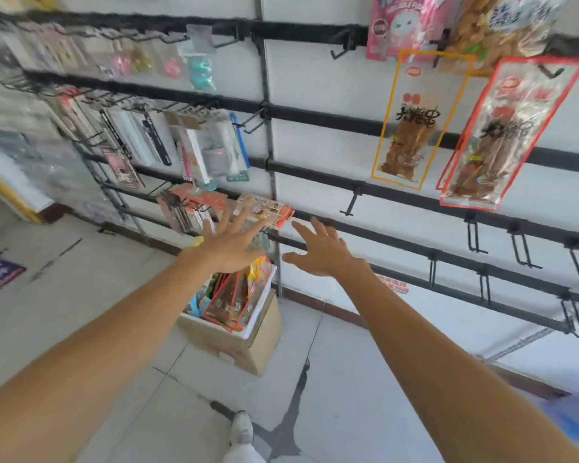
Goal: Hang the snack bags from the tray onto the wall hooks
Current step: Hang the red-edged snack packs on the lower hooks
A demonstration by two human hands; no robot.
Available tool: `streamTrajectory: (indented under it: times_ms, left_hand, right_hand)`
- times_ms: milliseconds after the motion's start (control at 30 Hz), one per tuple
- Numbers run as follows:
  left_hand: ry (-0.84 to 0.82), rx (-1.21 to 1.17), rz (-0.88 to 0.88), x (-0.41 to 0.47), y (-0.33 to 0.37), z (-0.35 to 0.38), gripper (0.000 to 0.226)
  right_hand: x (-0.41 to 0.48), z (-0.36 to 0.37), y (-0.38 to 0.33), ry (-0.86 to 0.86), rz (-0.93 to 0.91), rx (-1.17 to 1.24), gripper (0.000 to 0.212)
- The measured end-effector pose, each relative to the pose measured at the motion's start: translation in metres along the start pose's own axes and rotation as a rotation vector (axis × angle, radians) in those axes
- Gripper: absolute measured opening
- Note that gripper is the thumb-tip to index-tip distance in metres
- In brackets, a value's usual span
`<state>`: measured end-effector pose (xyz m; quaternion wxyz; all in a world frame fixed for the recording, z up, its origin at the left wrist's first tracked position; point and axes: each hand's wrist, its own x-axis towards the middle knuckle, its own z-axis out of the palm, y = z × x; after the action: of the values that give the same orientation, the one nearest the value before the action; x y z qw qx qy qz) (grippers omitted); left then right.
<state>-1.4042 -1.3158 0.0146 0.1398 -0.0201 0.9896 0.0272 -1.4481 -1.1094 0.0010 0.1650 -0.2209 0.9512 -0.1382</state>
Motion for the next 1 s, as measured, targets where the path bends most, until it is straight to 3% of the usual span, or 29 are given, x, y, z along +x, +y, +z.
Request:
streamTrajectory:
  times_ms: [300, 467, 600, 800, 900, 1000]
  left_hand:
    - [-0.06, -0.026, -0.024, 0.034, -0.14, 0.059, 0.064]
    - [-0.097, -0.031, 0.005, 0.068, -0.205, 0.094, 0.064]
    - [-0.188, -0.115, -0.001, 0.09, -0.239, 0.117, 0.062]
    - [-0.269, -0.237, -0.004, 0.134, -0.27, 0.15, 0.056]
    - [-0.38, -0.301, -0.06, 0.161, -0.272, 0.168, 0.057]
    - [-0.451, -0.366, -0.076, 0.193, -0.269, 0.186, 0.058]
  right_hand:
    - [0.11, 0.077, -0.092, -0.168, -0.043, 0.098, 0.072]
    - [0.166, 0.115, -0.12, -0.275, -0.034, 0.148, 0.057]
    - [0.203, 0.154, -0.126, -0.409, 0.056, 0.195, 0.063]
    - [0.252, 0.202, -0.136, -0.532, 0.213, 0.303, 0.045]
    - [0.284, 0.233, -0.142, -0.517, 0.253, 0.329, 0.057]
    - [0.307, 0.25, -0.133, -0.394, 0.365, 0.348, 0.065]
